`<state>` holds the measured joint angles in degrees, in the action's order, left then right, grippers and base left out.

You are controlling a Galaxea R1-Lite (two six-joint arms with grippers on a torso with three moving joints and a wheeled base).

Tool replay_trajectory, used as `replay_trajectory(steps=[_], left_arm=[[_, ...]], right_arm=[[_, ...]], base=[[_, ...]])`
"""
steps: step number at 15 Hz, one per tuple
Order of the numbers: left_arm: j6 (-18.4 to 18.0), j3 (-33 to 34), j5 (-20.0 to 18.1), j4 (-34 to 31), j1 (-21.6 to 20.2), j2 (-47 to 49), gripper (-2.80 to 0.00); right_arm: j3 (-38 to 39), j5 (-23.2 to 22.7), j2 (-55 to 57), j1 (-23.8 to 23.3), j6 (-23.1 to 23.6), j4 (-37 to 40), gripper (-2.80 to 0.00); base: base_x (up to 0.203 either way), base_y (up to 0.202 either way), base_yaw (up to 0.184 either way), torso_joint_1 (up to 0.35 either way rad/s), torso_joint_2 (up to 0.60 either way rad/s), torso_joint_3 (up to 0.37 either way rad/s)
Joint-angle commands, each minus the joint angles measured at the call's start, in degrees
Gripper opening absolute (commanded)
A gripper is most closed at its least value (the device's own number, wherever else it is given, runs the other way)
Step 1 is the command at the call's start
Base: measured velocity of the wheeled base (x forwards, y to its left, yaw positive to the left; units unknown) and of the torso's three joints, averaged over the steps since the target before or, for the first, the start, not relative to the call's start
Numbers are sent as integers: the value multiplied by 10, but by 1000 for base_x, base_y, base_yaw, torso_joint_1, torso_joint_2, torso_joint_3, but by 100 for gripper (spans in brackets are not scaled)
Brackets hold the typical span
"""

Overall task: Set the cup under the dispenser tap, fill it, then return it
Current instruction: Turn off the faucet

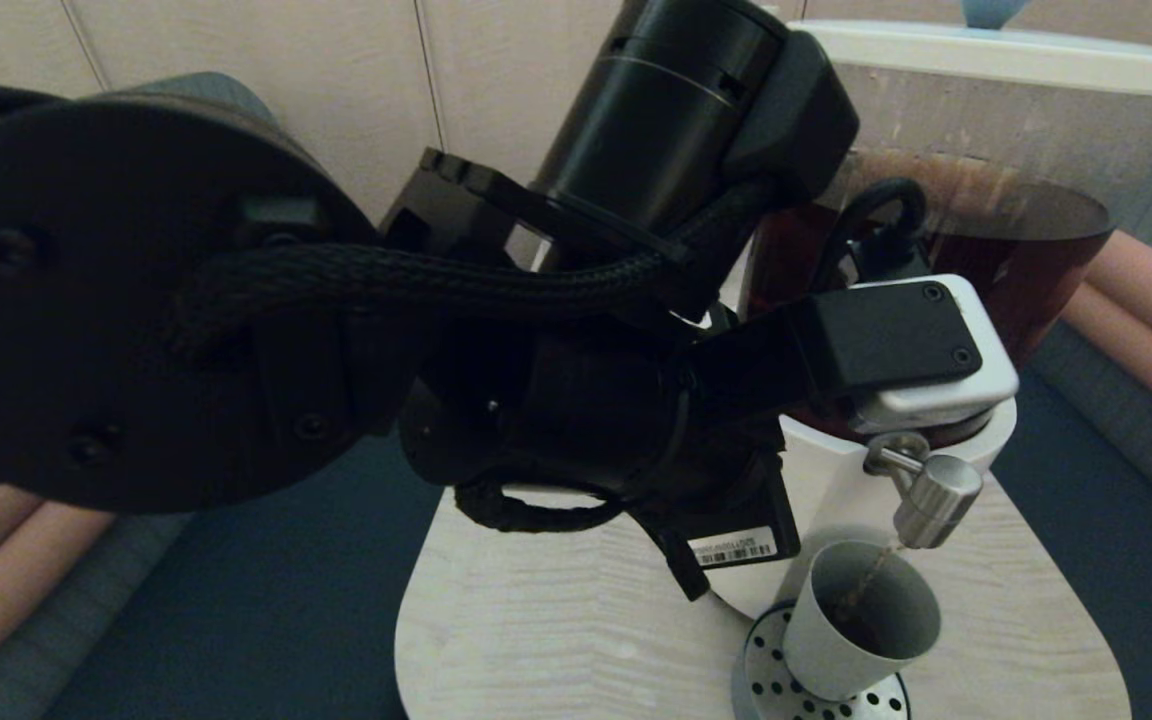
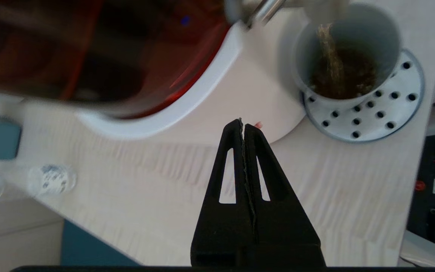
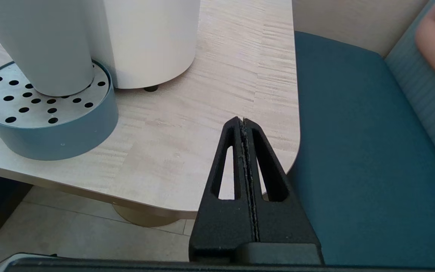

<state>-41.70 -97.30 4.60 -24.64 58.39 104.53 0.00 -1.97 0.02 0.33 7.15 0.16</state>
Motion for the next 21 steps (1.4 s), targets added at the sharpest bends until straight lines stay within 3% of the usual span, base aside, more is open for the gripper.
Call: replay_trajectory(steps=[1,21], left_arm=[[-1,-2,1,-1,8,12,-280],[-2,-79,-5,20,33,78,-280]], right_arm=[[5,-1,-4,0,1,0,-280],[6,-1,-4,0,1,0,-280]], base=[[0,0,0,0,0,0],[0,0,0,0,0,0]])
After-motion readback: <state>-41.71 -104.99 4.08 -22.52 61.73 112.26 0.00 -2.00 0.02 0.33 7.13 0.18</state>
